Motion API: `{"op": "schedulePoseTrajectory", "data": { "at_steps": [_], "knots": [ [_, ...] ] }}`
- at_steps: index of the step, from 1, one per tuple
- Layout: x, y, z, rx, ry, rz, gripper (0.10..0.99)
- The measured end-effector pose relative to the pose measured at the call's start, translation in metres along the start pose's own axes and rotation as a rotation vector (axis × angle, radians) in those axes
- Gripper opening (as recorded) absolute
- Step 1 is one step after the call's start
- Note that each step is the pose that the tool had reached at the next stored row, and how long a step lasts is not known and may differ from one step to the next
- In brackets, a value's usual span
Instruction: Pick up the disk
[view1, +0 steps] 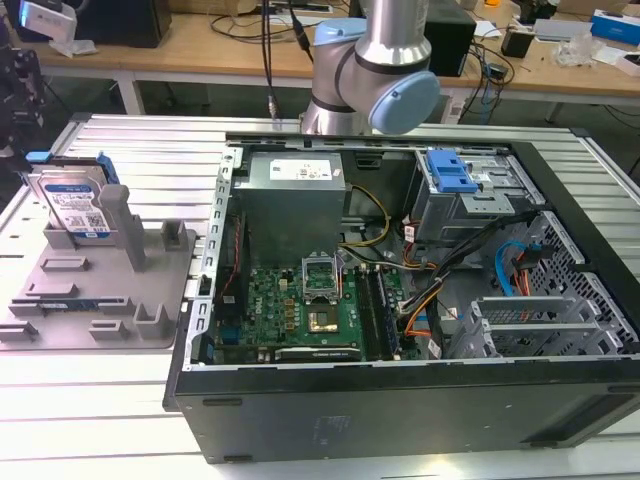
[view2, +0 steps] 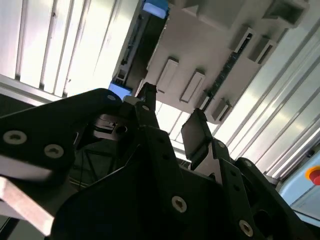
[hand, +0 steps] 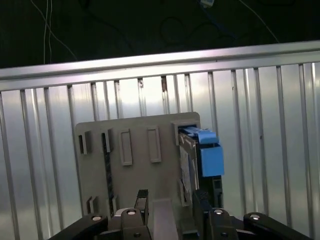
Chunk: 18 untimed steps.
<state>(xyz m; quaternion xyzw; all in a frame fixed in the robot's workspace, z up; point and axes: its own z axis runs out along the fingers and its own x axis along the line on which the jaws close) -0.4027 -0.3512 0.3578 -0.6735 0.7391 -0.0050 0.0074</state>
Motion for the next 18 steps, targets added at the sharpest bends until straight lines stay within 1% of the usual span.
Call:
{"op": "schedulePoseTrajectory", "data": {
  "at_steps": [1, 3, 6, 7, 9, 10, 18],
  "knots": [
    [-0.0051, 0.0038, 0.0001, 0.0, 0.0, -0.001, 0.482],
    [-0.0105, 0.0068, 0.0001, 0.0, 0.0, -0.003, 0.482],
    [-0.0225, 0.0132, 0.0001, 0.0, -0.0001, -0.007, 0.482],
    [-0.0264, 0.0175, 0.0003, 0.0, -0.0001, -0.008, 0.482],
    [-0.0285, 0.0224, 0.0004, 0.0, 0.0, -0.01, 0.482],
    [-0.0285, 0.0231, 0.0005, 0.0, 0.0001, -0.011, 0.482],
    [-0.0286, 0.0233, 0.0004, 0.0, 0.0004, -0.011, 0.482]
  ]
}}
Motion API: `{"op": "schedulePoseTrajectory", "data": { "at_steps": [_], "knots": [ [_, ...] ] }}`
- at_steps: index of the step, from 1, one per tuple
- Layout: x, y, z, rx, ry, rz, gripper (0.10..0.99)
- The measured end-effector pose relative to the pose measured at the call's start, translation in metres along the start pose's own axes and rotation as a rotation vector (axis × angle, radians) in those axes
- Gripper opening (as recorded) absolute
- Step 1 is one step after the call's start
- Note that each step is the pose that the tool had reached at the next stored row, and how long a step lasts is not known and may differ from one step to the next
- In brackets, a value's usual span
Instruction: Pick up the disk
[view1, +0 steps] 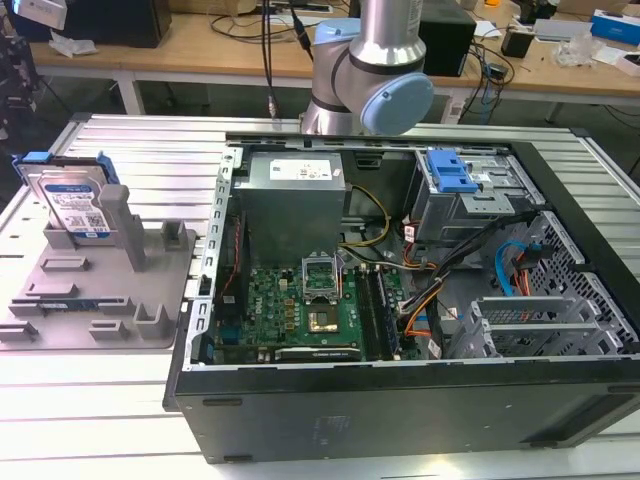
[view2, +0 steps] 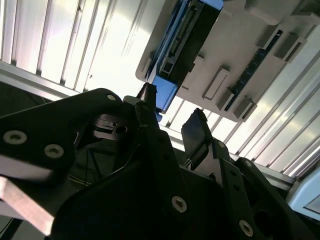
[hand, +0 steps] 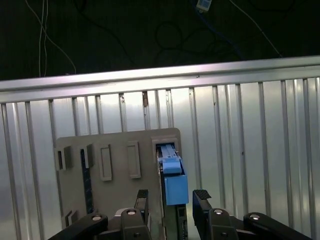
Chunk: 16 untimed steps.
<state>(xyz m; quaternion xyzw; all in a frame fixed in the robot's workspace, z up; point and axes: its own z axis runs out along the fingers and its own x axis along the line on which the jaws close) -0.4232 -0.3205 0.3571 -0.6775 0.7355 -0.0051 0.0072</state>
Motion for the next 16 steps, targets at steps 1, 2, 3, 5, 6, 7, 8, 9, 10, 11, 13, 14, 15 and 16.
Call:
{"op": "schedulePoseTrajectory", "data": {
  "at_steps": [1, 2, 3, 5, 6, 7, 8, 9, 10, 11, 13, 14, 15, 16],
  "knots": [
    [-0.001, 0.0002, 0.0, 0.0, 0.0, 0.0, 0.482],
    [-0.0018, 0.0002, 0.0, 0.0, 0.0, 0.0, 0.482],
    [-0.0028, 0.0002, 0.0, 0.0, 0.0, 0.0, 0.482],
    [-0.0035, 0.0003, 0.0002, 0.0, 0.0, -0.001, 0.482],
    [-0.0035, 0.0003, 0.0004, 0.0, 0.0, -0.002, 0.482],
    [-0.0035, 0.0002, 0.0007, 0.0, -0.0001, -0.003, 0.482],
    [-0.0035, 0.0003, 0.0015, 0.0, -0.0001, -0.006, 0.482],
    [-0.0035, 0.0003, 0.0019, 0.0, -0.0001, -0.008, 0.482],
    [-0.0035, 0.0003, 0.0024, 0.0, -0.0002, -0.01, 0.482],
    [-0.0035, 0.0003, 0.0029, 0.0, -0.0002, -0.012, 0.482],
    [-0.0035, 0.0003, 0.0036, 0.0, -0.0003, -0.015, 0.482],
    [-0.0035, 0.0003, 0.004, -0.001, -0.0002, -0.017, 0.482],
    [-0.0036, 0.0002, 0.0047, -0.001, -0.0003, -0.021, 0.482],
    [-0.0034, -0.0001, 0.0051, -0.001, -0.0003, -0.022, 0.482]
  ]
}}
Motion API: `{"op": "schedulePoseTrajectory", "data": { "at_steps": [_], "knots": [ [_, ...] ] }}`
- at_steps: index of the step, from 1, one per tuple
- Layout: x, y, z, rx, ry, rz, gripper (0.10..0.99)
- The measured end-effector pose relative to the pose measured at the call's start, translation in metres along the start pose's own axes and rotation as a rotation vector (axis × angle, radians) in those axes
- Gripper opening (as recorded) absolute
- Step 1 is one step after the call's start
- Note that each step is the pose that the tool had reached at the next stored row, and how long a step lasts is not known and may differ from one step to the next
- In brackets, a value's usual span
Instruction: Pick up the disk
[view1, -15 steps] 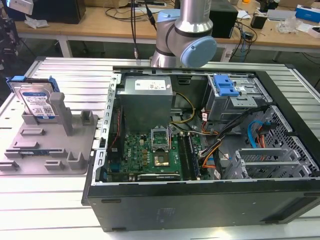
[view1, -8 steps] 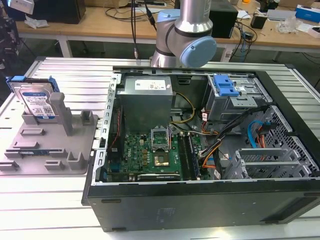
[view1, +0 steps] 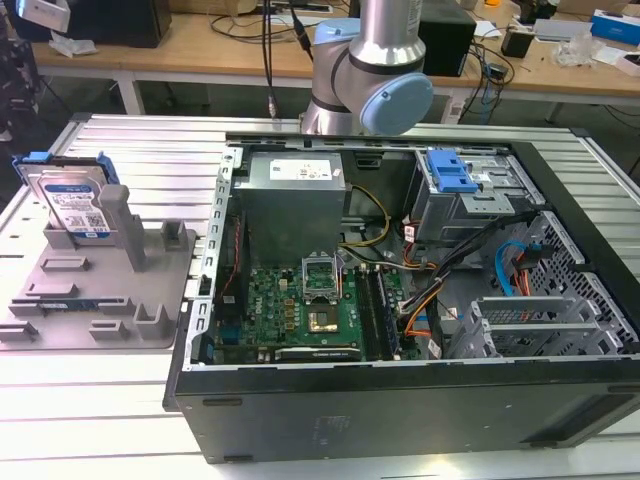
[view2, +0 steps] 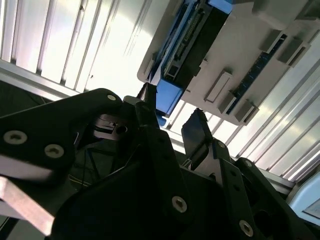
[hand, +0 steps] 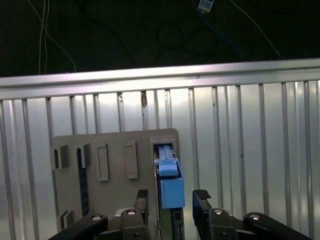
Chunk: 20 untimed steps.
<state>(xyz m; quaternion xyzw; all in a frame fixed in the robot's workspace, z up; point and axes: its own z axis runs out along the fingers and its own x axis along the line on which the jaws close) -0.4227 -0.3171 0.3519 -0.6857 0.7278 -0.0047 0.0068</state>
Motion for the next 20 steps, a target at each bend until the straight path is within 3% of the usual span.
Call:
{"op": "schedulePoseTrajectory", "data": {
  "at_steps": [20],
  "knots": [
    [-0.0001, -0.0032, 0.0134, -0.001, -0.0008, -0.048, 0.482]
  ]
}}
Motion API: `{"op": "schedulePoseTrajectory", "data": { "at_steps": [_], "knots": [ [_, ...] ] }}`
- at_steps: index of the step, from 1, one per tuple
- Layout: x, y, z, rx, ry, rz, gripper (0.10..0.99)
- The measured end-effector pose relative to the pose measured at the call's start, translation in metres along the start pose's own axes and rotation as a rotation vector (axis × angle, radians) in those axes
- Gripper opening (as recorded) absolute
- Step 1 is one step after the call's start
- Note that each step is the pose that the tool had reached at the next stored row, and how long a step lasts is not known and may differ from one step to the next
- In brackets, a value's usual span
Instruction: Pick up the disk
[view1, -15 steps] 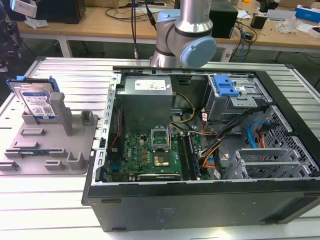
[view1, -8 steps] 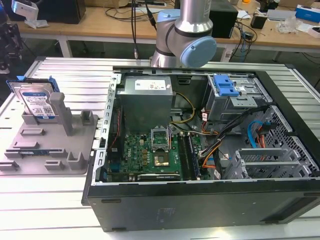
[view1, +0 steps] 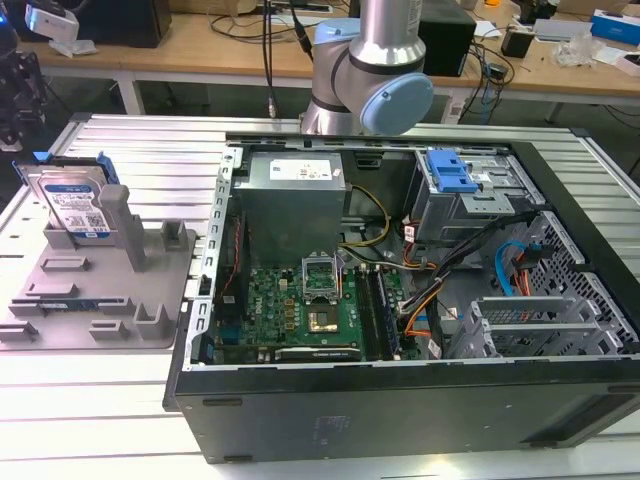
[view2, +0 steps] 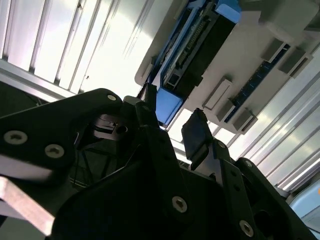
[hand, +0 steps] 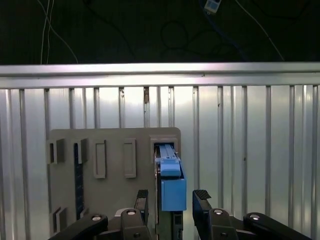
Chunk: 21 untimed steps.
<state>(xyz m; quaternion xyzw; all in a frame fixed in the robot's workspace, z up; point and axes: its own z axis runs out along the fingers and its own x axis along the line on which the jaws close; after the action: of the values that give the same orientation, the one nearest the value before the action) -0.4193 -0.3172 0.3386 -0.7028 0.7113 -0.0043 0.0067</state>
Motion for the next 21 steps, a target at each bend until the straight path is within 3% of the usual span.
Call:
{"op": "schedulePoseTrajectory", "data": {
  "at_steps": [21],
  "knots": [
    [0.0, 0.0003, 0.0162, 0.0, -0.0006, -0.042, 0.482]
  ]
}}
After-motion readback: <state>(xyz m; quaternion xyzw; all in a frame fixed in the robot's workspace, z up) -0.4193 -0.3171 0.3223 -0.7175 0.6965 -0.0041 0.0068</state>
